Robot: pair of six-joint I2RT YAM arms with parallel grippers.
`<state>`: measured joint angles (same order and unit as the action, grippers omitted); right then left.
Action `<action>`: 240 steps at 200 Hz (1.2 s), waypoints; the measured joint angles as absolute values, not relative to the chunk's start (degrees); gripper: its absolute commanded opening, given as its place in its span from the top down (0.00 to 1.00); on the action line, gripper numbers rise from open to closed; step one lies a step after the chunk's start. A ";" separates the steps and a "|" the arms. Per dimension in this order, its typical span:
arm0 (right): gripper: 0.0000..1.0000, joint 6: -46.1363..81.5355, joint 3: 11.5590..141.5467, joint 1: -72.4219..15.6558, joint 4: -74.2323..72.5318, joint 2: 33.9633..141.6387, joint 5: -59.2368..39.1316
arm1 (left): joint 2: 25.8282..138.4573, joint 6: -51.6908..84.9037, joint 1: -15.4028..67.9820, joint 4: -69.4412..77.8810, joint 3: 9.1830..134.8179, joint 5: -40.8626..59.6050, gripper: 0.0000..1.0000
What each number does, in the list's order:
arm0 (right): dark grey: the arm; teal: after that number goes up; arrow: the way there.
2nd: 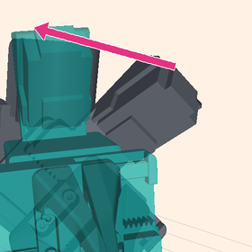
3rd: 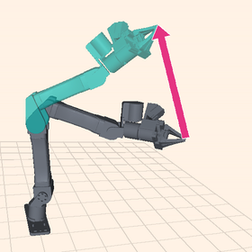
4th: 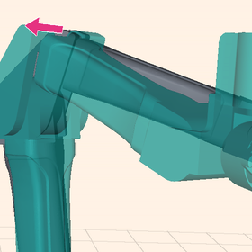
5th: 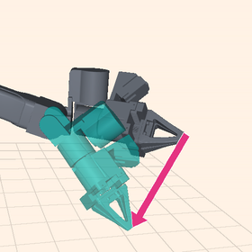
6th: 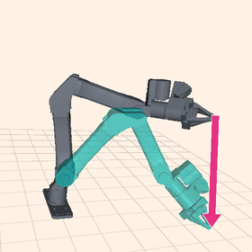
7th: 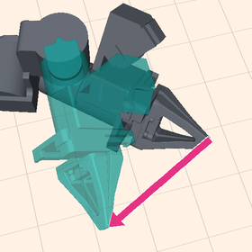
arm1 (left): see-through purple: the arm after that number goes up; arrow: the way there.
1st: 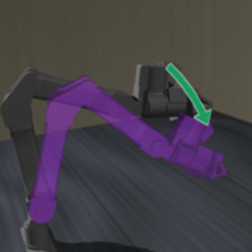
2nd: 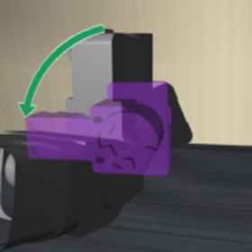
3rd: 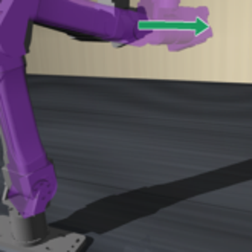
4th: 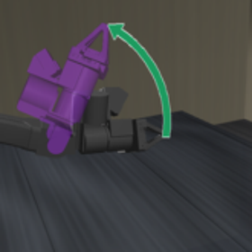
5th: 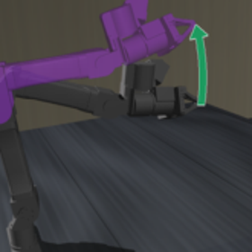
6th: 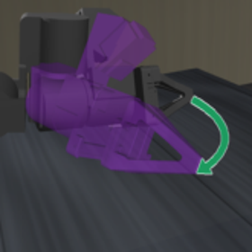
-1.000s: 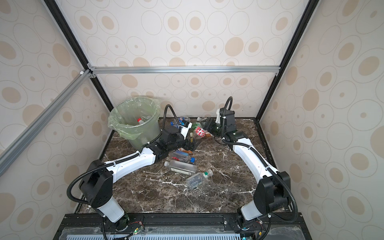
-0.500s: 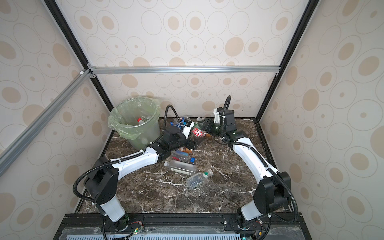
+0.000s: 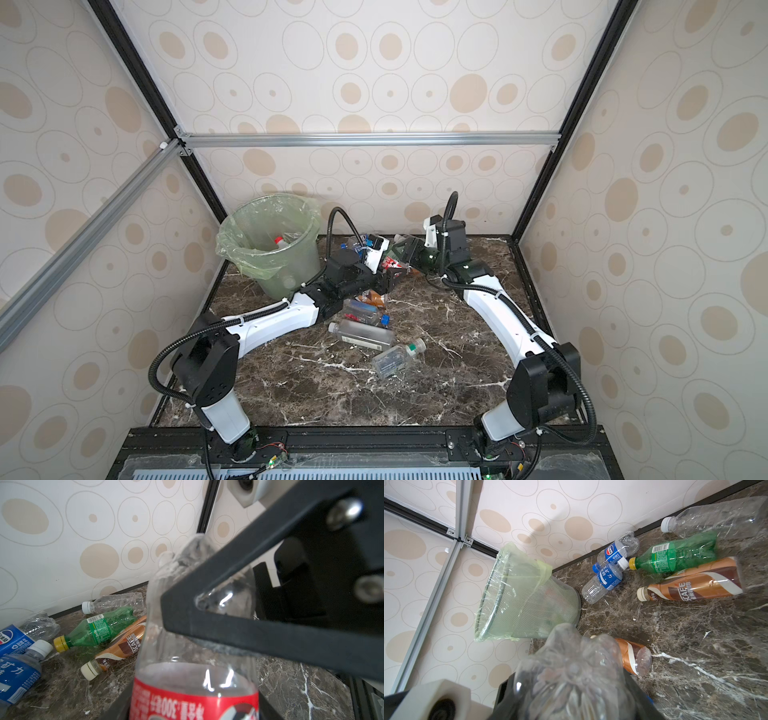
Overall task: Throw the plastic bottles in the bin
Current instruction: 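Raise the red-label bottle over the bin with left gripper while right withdraws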
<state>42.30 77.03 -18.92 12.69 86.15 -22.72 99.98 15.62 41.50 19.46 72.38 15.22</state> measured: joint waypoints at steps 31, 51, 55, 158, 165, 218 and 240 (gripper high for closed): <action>0.36 42.26 77.03 -18.92 12.67 86.15 -22.72 | 99.98 15.62 41.50 19.46 72.36 15.20 0.52; 0.29 42.06 77.03 -18.96 12.67 86.15 -22.68 | 99.98 15.64 41.50 19.46 72.36 15.18 0.52; 0.27 42.09 77.03 -19.00 12.69 86.15 -22.57 | 99.98 15.64 41.52 19.46 72.36 15.16 0.52; 0.01 40.18 77.14 -17.04 15.20 83.05 -19.25 | 97.51 15.29 41.39 17.45 71.00 12.58 0.52; 0.01 40.14 77.14 -16.40 15.14 82.67 -19.31 | 97.01 15.20 41.25 17.12 70.91 12.38 0.52; 0.01 38.85 77.14 -14.04 15.16 81.03 -18.41 | 91.70 13.76 39.86 15.16 68.90 8.80 0.51; 0.01 38.11 77.14 -14.31 15.00 81.03 -18.61 | 89.14 12.12 38.30 13.85 69.30 6.31 0.50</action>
<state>38.11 77.14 -14.31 15.00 81.03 -18.61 89.14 12.12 38.30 13.85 69.30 6.31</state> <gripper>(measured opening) 0.988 0.608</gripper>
